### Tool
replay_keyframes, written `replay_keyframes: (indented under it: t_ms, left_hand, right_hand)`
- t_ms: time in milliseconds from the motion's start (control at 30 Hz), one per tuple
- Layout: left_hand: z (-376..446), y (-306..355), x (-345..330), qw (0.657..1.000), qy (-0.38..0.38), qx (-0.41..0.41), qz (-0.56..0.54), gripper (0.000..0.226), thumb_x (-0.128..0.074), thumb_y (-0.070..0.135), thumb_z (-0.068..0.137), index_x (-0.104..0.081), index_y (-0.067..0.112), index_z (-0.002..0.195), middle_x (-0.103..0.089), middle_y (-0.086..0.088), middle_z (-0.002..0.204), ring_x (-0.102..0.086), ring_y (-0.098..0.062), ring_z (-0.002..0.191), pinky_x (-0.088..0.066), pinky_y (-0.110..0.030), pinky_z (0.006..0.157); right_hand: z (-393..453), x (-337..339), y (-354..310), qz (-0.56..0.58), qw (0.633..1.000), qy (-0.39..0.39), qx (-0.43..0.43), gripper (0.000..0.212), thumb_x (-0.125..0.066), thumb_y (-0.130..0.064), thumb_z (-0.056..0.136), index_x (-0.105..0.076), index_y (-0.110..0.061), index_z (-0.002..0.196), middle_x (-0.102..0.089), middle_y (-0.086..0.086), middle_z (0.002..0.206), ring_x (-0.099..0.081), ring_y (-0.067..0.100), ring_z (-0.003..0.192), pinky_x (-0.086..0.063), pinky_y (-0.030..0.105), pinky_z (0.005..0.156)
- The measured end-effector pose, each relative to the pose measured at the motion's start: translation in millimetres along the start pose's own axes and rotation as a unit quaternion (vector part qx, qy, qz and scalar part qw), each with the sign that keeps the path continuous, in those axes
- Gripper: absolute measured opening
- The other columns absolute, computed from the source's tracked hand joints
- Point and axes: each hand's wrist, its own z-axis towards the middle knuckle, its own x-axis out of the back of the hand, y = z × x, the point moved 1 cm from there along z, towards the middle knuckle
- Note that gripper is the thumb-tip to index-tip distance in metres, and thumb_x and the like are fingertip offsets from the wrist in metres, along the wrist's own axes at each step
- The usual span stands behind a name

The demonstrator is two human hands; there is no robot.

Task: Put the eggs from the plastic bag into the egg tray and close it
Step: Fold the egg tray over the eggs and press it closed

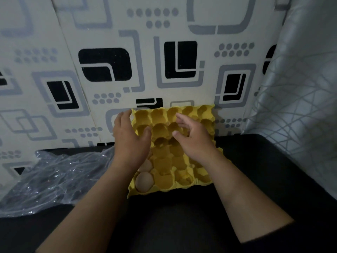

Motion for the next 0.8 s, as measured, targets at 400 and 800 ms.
replay_keyframes:
  t_ms: [400,800]
  left_hand:
    - [27,8,-21,0.994,-0.07,-0.002,0.078,0.081,-0.067,0.025,0.092,-0.022,0.022,0.158,-0.016,-0.006,0.167,-0.021,-0.034,0.15,-0.03,-0.051,0.117]
    - [34,9,-24,0.995,-0.026,0.008,0.1,0.062,-0.061,0.006,0.09,-0.042,0.011,0.148,-0.027,-0.008,0.152,-0.048,-0.031,0.13,-0.041,-0.029,0.092]
  right_hand:
    - [-1,0,8,0.006,0.999,-0.046,-0.013,0.069,-0.064,-0.033,0.1,-0.028,-0.043,0.159,-0.036,-0.01,0.165,-0.034,0.013,0.149,-0.033,0.03,0.102]
    - [-11,-6,6,0.019,0.998,-0.058,-0.007,0.063,-0.063,-0.03,0.101,-0.036,-0.035,0.158,-0.048,-0.01,0.153,-0.042,0.011,0.139,-0.037,0.03,0.099]
